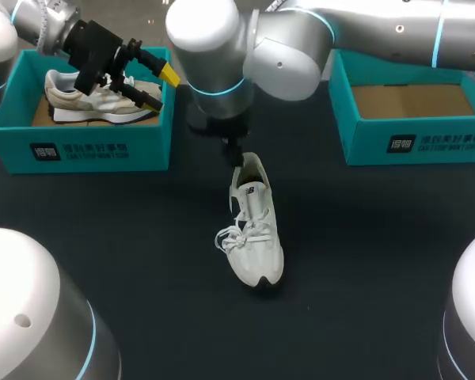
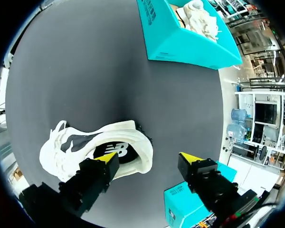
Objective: Take the shoe out of the shoebox, open the shoe tongue, remove and reinsert the insole, then place the shoe into the shoebox
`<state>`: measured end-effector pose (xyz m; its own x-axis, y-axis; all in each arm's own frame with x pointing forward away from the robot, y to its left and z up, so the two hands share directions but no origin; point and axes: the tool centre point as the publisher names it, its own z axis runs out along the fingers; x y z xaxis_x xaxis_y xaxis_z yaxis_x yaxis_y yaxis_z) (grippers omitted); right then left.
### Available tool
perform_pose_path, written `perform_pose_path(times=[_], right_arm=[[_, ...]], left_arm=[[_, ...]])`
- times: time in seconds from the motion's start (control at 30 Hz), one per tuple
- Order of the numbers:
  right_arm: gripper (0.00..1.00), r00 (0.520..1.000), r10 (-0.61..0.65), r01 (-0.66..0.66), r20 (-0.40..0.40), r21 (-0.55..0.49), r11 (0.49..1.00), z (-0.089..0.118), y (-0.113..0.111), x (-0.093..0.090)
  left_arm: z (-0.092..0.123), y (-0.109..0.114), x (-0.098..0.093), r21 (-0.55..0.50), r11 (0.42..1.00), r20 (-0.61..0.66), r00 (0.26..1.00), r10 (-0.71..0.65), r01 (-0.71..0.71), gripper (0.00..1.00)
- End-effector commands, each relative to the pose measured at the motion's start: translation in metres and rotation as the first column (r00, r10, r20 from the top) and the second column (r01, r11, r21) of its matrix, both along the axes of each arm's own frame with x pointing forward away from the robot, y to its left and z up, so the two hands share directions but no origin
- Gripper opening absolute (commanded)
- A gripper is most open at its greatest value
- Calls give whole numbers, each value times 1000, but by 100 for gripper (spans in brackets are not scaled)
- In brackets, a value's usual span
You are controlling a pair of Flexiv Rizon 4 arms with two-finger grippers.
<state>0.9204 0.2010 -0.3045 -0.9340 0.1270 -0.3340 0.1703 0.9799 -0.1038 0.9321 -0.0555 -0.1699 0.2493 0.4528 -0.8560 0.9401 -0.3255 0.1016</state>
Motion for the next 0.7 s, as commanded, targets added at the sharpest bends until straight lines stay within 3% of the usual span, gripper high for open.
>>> perform_pose_path(times=[0.03,0.43,0.7], right_arm=[[97,999,47,-47,10,-14,999,-9,1,6],[100,975,219,-221,-46,-41,974,-26,-10,19],[85,975,212,-214,-70,-25,976,-48,-12,27]], left_arm=[[1,1,0,3,1000,1,1000,-1,1,100],[1,1,0,3,1000,1,1000,-1,1,100],[1,1,0,3,1000,1,1000,-1,1,100]])
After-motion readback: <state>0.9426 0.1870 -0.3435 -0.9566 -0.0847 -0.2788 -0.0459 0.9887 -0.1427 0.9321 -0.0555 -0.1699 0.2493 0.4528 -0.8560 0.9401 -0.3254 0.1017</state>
